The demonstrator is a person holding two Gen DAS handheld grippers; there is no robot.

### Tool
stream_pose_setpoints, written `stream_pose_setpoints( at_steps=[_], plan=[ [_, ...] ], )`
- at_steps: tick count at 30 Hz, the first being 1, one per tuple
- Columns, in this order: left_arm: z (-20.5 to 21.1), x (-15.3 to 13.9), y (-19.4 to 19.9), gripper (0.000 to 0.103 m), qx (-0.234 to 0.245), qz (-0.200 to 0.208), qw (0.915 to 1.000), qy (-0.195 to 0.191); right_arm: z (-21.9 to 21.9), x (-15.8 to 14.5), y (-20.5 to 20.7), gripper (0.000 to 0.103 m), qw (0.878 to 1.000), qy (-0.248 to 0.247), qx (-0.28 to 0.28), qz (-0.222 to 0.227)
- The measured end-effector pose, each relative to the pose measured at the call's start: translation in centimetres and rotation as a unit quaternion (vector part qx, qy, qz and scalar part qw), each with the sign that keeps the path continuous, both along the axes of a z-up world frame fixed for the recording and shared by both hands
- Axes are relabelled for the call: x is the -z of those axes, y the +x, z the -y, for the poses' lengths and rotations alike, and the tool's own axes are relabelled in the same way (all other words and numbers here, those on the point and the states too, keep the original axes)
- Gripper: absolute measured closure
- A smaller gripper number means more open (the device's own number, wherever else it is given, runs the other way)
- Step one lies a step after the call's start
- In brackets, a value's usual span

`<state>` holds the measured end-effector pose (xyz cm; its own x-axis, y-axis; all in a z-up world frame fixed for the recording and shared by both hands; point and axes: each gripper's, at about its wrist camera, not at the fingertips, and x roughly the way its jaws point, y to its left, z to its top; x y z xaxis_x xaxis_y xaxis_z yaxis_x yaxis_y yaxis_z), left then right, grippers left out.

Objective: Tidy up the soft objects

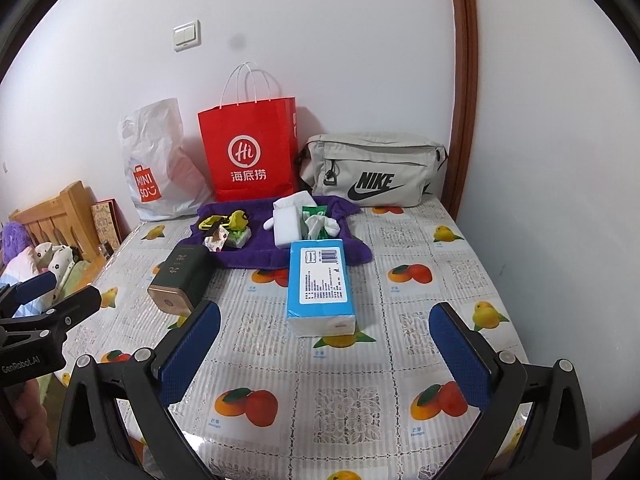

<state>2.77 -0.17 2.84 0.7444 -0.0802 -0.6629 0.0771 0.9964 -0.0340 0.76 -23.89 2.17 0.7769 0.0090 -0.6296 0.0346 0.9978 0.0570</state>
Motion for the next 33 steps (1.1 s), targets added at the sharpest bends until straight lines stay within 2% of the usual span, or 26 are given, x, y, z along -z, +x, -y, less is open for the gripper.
stream_pose_setpoints(
  at_steps=[33],
  plan=[
    [-0.89,0.07,-0.45,0.001,-0.009,-0.001,1.0,-0.002,-0.46,0.03,-0.56,0.0,1.0,-0.004,-0.003,0.0]
  ],
)
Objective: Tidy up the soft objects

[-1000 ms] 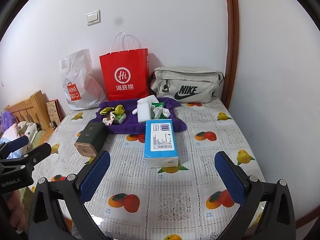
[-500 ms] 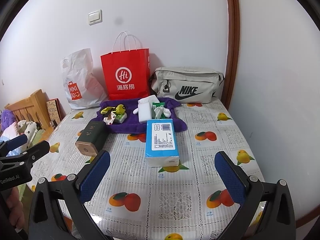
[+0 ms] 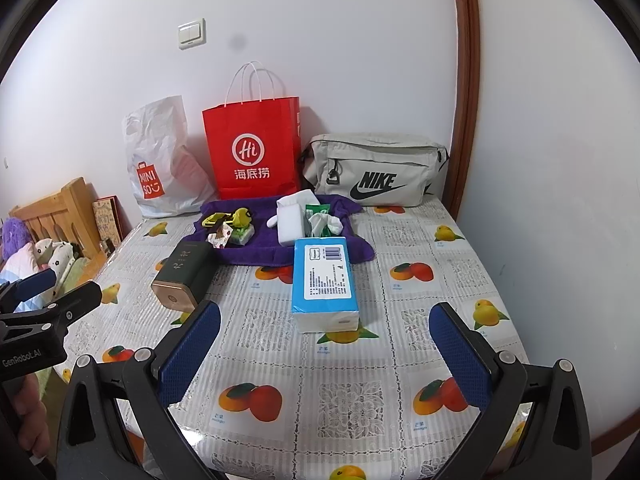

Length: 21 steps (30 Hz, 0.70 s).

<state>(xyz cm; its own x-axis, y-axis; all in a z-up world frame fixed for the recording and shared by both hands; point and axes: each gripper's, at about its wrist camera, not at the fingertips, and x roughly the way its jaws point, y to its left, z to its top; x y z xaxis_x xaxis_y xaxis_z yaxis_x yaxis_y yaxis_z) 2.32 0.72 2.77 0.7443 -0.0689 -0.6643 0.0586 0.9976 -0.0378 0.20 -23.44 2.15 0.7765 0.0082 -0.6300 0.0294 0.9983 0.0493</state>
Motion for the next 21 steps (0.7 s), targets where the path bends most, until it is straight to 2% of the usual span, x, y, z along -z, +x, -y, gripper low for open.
stream_pose_setpoints(
  at_steps=[21],
  plan=[
    [-0.08,-0.01,-0.19,0.001,0.001,-0.001,1.0,0.0,0.02,-0.08,-0.25,0.0,1.0,0.003,0.002,-0.001]
  ],
)
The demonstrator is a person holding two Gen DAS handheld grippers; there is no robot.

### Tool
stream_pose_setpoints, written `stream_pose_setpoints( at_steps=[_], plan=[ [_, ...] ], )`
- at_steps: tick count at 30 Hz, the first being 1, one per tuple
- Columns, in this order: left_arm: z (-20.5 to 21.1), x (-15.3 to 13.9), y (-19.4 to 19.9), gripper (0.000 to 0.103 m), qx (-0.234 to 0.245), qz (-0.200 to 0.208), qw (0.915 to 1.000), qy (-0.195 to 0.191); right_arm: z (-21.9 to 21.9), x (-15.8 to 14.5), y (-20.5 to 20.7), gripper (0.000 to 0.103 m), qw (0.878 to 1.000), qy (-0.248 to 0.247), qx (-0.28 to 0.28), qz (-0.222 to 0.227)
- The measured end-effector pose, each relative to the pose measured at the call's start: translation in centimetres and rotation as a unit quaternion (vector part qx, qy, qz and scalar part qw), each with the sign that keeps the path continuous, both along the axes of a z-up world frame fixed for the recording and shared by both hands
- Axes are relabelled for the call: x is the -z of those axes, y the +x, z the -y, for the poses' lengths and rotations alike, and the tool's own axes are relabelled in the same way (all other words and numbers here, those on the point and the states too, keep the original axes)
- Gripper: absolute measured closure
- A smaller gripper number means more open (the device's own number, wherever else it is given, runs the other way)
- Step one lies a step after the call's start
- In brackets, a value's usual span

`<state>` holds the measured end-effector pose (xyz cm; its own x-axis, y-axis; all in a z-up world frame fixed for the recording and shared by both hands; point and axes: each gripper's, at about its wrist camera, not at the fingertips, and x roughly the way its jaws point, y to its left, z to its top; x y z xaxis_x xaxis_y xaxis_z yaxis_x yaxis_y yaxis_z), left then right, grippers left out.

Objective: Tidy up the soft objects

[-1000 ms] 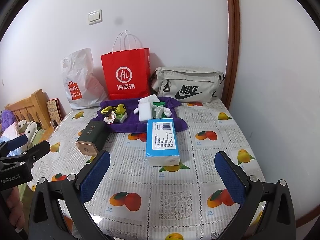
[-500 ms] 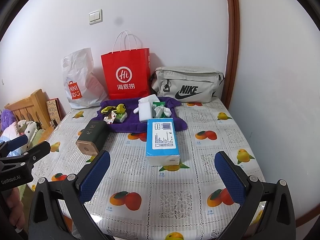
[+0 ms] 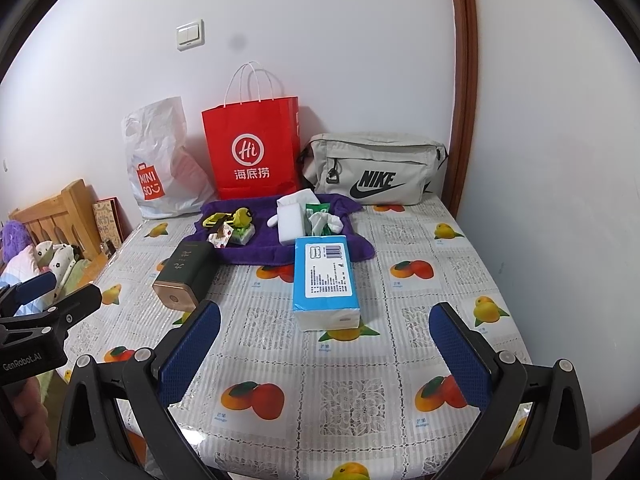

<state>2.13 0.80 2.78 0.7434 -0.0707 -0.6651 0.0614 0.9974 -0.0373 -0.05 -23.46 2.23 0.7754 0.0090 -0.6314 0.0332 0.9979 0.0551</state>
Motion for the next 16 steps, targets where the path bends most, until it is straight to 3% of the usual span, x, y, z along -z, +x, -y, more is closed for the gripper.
stream_pose_setpoints(
  at_steps=[16],
  plan=[
    [0.26,0.44,0.14,0.001,0.005,-0.001,1.0,-0.002,0.0,0.48,0.16,0.0,1.0,-0.004,0.0,-0.005]
  ],
)
